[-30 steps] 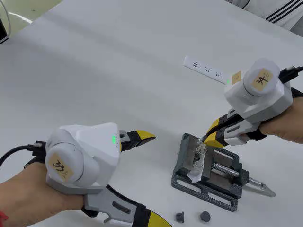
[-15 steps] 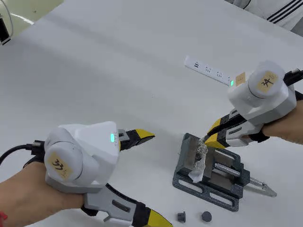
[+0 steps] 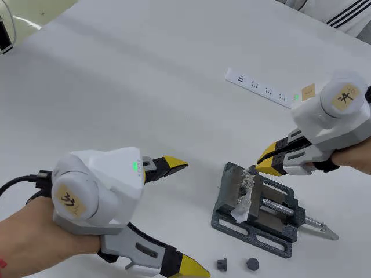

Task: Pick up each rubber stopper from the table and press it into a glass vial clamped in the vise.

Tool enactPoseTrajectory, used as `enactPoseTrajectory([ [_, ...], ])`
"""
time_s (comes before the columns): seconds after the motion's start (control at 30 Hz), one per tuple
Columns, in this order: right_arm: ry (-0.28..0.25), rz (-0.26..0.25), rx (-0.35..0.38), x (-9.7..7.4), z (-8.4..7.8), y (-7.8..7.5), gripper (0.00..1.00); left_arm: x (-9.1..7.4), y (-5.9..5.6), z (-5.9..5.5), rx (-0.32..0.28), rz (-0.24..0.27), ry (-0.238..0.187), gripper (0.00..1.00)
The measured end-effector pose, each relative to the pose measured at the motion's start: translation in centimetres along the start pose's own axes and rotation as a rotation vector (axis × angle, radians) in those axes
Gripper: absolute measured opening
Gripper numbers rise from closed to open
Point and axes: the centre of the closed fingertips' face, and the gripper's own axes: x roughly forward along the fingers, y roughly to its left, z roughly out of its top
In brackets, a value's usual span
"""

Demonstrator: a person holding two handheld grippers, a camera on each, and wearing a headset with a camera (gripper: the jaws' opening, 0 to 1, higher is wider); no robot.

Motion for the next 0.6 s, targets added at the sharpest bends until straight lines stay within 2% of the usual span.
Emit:
enactPoseTrajectory([
  [0.6, 0.008, -0.002, -0.009, 0.73, -0.37, -0.27, 0.00, 0.10, -0.08, 0.02, -0.005, -0.004, 0.002, 0.96],
])
